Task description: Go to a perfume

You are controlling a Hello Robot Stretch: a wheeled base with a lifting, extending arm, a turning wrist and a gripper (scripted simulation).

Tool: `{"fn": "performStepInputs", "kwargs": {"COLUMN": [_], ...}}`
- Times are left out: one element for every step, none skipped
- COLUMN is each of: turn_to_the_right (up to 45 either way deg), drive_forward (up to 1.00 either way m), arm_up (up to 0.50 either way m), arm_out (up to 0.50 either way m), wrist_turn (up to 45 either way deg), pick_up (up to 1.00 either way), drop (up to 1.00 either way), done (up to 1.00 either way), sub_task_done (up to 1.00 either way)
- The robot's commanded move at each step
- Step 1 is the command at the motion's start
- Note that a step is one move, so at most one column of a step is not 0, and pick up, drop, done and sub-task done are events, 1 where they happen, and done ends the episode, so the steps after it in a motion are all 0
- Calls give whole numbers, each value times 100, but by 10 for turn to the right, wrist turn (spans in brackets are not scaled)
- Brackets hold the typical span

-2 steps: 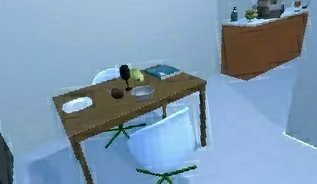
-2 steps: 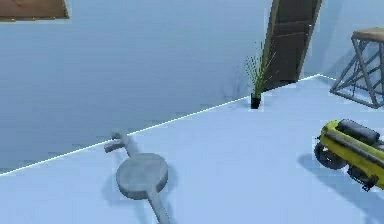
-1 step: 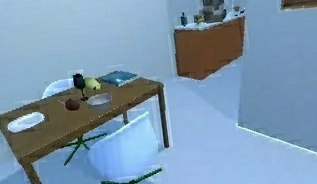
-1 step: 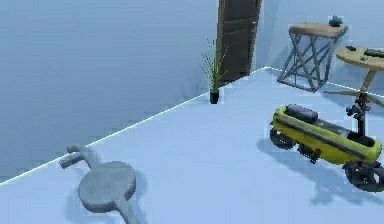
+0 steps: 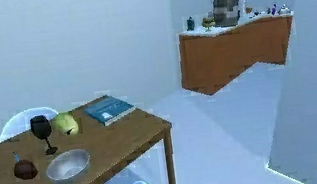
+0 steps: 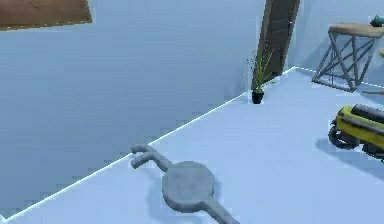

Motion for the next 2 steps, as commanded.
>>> {"fn": "performStepInputs", "kwargs": {"turn_to_the_right": [420, 0], "drive_forward": [0, 30], "arm_up": [0, 0], "arm_out": [0, 0], "wrist_turn": [0, 0], "pick_up": [0, 0], "drop": [0, 0], "done": [0, 0], "sub_task_done": [0, 0]}}
